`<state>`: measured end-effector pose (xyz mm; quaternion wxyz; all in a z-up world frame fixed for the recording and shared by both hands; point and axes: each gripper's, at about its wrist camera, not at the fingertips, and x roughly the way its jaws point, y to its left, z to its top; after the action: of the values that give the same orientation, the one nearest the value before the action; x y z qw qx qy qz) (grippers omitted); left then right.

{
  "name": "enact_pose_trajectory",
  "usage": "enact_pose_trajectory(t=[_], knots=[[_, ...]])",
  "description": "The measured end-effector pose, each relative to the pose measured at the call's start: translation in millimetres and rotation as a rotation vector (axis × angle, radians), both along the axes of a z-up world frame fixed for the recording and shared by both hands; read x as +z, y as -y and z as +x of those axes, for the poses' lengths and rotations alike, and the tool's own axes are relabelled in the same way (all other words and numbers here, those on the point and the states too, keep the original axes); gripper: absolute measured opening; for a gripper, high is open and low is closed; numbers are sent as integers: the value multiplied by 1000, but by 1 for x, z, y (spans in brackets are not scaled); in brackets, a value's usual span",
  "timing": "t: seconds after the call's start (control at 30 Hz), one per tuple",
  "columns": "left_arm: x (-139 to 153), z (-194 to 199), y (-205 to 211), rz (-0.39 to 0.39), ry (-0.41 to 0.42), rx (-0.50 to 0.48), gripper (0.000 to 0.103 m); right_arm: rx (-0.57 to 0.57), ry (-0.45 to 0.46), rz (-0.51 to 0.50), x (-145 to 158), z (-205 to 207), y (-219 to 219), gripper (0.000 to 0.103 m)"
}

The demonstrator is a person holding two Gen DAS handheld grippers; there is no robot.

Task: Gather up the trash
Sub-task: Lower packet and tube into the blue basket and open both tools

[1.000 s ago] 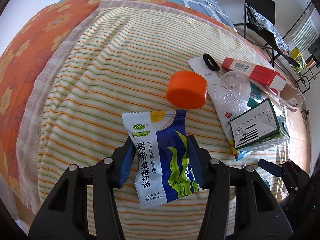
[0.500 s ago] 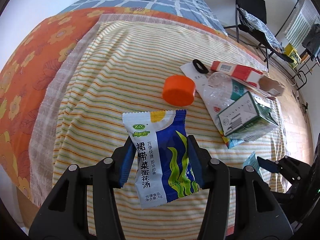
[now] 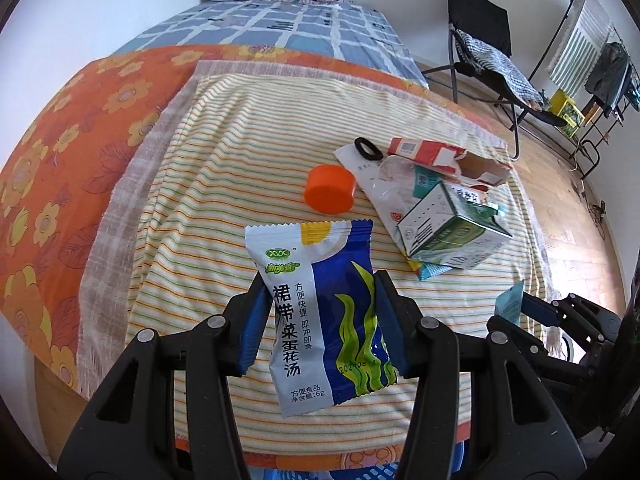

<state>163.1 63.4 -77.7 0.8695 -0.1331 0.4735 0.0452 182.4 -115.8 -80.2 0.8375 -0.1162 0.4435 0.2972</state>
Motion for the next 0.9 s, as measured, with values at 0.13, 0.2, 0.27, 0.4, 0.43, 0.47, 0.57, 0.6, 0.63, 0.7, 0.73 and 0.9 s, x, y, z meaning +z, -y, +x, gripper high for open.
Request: enact_pose_trajectory(t=[0.13,0.2,0.27,0.4,0.43,0.47,0.57,0.6,0.63,0.7,0.73,0.9], knots=[[7,-10,4,9,15,-12,52,0,3,19,6,0,2,32],[10,-16,5,2,19,-19,52,-3,-1,33,11,-4,4,32],[13,-24,8,-3,25,-27,52,-3,-4,49,16,-14,7,32],[19,-39,17,6,40,-49,52,8,-3,76,26,-26,10,32],[21,-43,19,7,44,-54,52,9,-6,84,29,-31,11,32],[22,-47,21,6,48,-58,52,8,-8,90,30,-34,12,32],[25,-62,29,-1,59,-70,52,1,-27,116,33,-44,17,32],[25,-65,30,-5,60,-74,52,0,-33,125,34,-49,18,32],[26,-69,33,-6,62,-79,52,1,-34,127,35,-52,18,32],[27,-78,40,-6,68,-93,52,5,-28,128,38,-62,17,32],[27,-82,44,-5,71,-100,52,5,-26,130,39,-66,18,32],[28,-105,57,-10,84,-123,52,-10,-41,158,39,-84,24,32]])
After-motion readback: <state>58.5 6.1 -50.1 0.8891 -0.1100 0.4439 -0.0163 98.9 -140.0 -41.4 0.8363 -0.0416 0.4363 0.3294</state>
